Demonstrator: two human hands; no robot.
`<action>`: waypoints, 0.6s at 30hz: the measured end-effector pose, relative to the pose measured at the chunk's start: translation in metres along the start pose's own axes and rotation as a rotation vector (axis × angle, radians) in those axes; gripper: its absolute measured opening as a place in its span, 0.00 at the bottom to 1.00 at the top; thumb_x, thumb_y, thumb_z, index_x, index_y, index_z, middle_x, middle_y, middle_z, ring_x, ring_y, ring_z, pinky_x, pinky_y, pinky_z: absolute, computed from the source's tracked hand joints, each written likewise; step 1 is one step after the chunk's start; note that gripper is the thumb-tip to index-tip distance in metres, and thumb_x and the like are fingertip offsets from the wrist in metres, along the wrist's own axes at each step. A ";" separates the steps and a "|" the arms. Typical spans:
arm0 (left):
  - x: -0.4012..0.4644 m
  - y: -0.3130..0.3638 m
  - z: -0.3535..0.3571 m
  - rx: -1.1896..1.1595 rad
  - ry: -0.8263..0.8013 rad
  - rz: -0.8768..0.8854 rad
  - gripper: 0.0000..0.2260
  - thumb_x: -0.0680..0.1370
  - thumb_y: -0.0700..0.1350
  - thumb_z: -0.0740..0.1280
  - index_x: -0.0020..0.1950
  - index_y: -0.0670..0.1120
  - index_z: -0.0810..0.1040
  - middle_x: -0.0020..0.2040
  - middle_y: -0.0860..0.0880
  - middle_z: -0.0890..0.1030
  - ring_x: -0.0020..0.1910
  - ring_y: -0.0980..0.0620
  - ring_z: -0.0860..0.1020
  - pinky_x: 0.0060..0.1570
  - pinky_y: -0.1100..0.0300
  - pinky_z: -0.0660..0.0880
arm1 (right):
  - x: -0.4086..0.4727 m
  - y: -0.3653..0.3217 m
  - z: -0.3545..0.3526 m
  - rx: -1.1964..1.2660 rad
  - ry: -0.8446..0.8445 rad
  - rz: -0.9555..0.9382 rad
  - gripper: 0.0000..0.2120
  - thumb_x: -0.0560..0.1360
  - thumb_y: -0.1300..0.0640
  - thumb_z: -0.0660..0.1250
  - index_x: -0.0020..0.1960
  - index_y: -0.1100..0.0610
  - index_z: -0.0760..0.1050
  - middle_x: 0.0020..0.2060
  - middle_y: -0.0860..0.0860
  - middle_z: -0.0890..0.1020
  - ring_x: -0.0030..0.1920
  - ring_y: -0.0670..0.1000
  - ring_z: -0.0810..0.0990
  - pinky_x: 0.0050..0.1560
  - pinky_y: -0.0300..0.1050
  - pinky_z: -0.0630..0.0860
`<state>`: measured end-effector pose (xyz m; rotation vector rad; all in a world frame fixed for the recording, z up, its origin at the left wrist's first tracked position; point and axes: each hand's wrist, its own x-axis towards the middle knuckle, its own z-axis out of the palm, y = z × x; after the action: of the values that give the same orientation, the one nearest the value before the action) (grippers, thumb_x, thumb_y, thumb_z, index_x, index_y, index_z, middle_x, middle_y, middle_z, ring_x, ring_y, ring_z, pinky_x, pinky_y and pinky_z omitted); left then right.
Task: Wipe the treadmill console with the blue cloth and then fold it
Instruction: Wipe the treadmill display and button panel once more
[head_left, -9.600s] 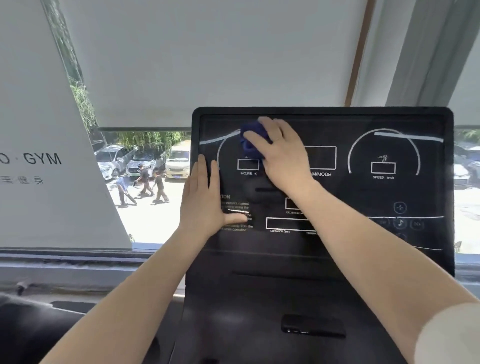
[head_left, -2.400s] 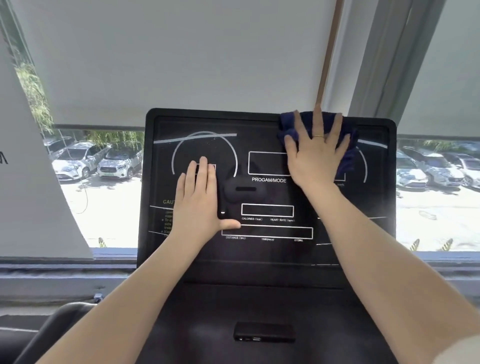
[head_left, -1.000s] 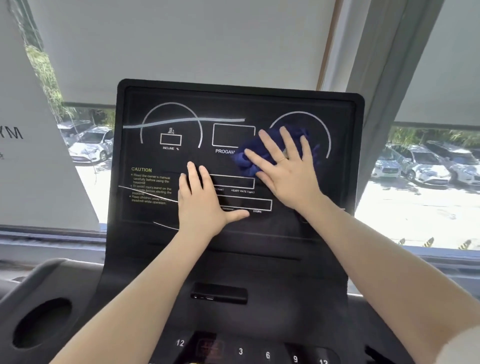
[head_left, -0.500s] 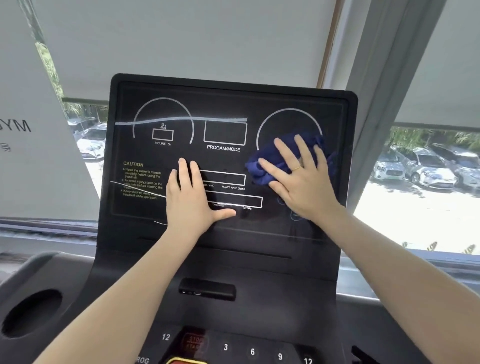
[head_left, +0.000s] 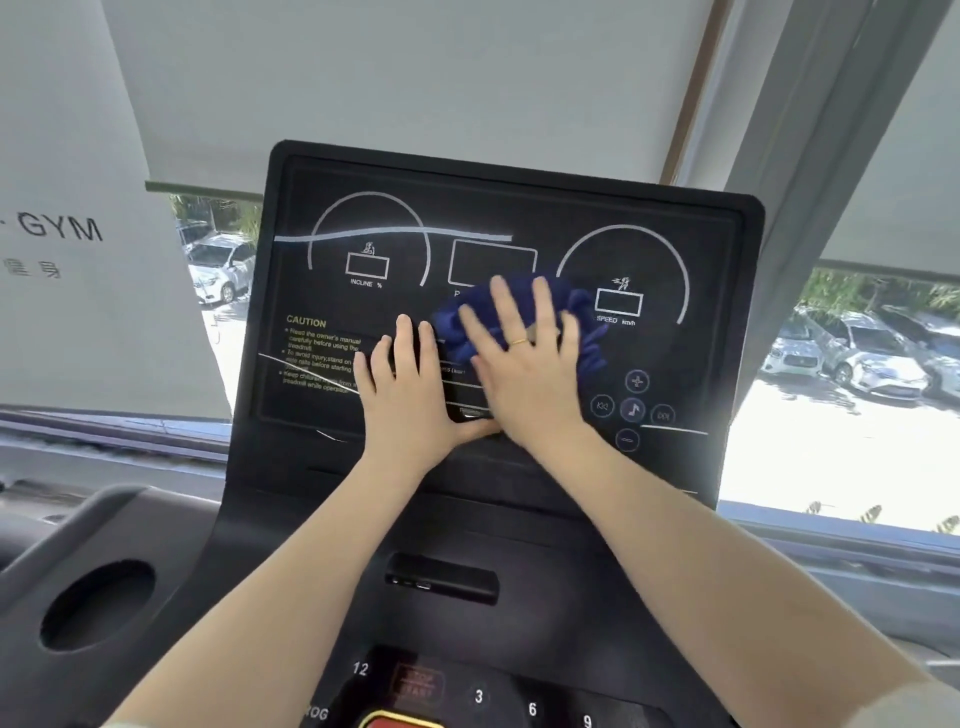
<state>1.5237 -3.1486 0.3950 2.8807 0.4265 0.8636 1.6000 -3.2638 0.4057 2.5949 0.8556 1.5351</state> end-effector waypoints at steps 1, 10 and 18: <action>0.001 -0.002 -0.001 -0.006 0.006 0.012 0.53 0.58 0.72 0.64 0.74 0.40 0.59 0.74 0.39 0.59 0.69 0.37 0.62 0.69 0.39 0.53 | -0.001 -0.006 0.000 0.002 -0.017 -0.049 0.22 0.75 0.48 0.56 0.68 0.47 0.71 0.72 0.54 0.66 0.71 0.65 0.61 0.64 0.64 0.58; -0.002 -0.051 -0.014 -0.005 -0.116 0.262 0.49 0.66 0.68 0.67 0.76 0.47 0.48 0.77 0.47 0.42 0.75 0.47 0.47 0.71 0.46 0.40 | -0.009 0.013 -0.004 -0.055 0.034 0.358 0.20 0.79 0.45 0.55 0.70 0.44 0.68 0.73 0.54 0.65 0.71 0.66 0.62 0.65 0.70 0.57; -0.010 -0.076 0.002 0.104 0.018 0.138 0.52 0.53 0.65 0.77 0.69 0.37 0.67 0.69 0.35 0.67 0.60 0.36 0.73 0.58 0.44 0.70 | -0.015 -0.053 0.005 -0.060 -0.063 0.276 0.28 0.75 0.37 0.54 0.73 0.45 0.61 0.74 0.57 0.60 0.71 0.70 0.57 0.64 0.73 0.54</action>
<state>1.4987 -3.0795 0.3744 3.0298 0.2841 0.9151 1.5741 -3.2241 0.3764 2.7943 0.4533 1.4970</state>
